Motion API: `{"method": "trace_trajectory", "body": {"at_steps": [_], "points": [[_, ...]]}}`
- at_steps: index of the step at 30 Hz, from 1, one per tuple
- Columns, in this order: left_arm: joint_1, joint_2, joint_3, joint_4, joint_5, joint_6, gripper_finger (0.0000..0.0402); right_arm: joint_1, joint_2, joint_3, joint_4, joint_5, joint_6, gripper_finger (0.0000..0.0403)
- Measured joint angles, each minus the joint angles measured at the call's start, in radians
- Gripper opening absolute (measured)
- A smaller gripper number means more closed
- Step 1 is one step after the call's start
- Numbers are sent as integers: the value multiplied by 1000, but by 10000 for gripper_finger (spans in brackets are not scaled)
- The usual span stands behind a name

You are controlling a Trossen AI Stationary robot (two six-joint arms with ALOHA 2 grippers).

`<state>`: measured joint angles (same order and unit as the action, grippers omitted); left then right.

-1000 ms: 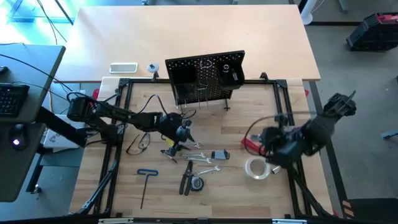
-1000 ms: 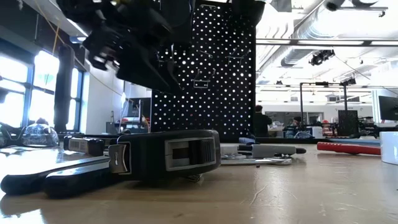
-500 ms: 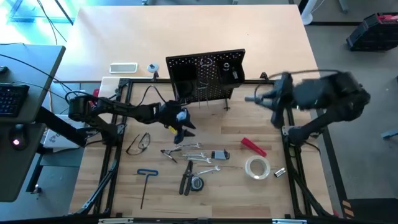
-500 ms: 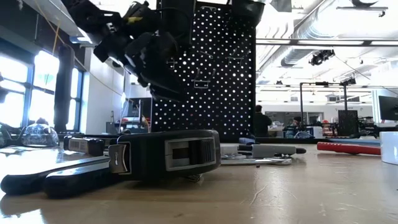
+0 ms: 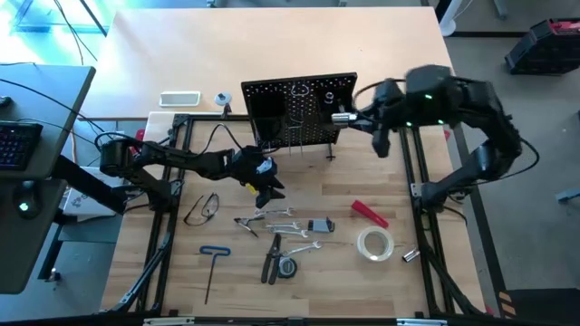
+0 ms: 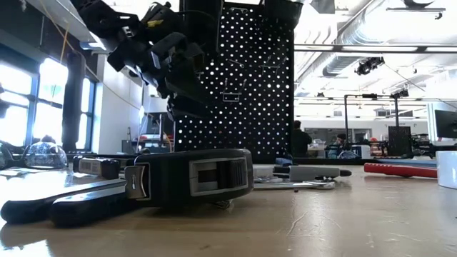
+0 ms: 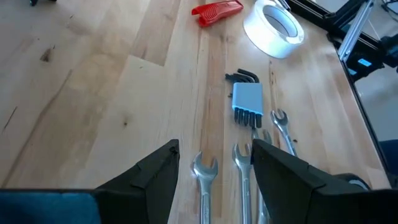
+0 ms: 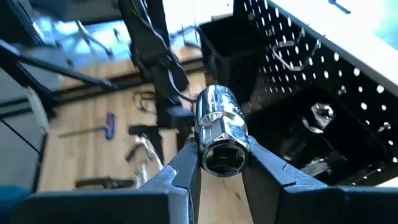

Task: Hang tools onto peg board
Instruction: Put the right silver socket into the black bin on the pegboard

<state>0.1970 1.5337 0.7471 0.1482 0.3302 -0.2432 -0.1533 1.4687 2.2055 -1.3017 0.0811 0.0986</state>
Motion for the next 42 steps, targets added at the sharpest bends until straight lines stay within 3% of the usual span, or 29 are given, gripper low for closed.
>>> {"method": "trace_trajectory", "body": {"at_steps": [7, 14, 27, 42], "points": [[0, 0, 0, 10, -11, -9, 193, -130, 130, 148, -146, -76, -73, 79], [2, 0, 0, 5, -17, 9, 193, -204, 178, 148, -212, -117, -119, 79], [6, 0, 0, 8, -19, 18, 193, -208, 234, 148, -244, -57, -183, 79], [-8, 0, 0, 7, -21, 9, 193, -207, 267, 148, -259, -57, -209, 91]]}}
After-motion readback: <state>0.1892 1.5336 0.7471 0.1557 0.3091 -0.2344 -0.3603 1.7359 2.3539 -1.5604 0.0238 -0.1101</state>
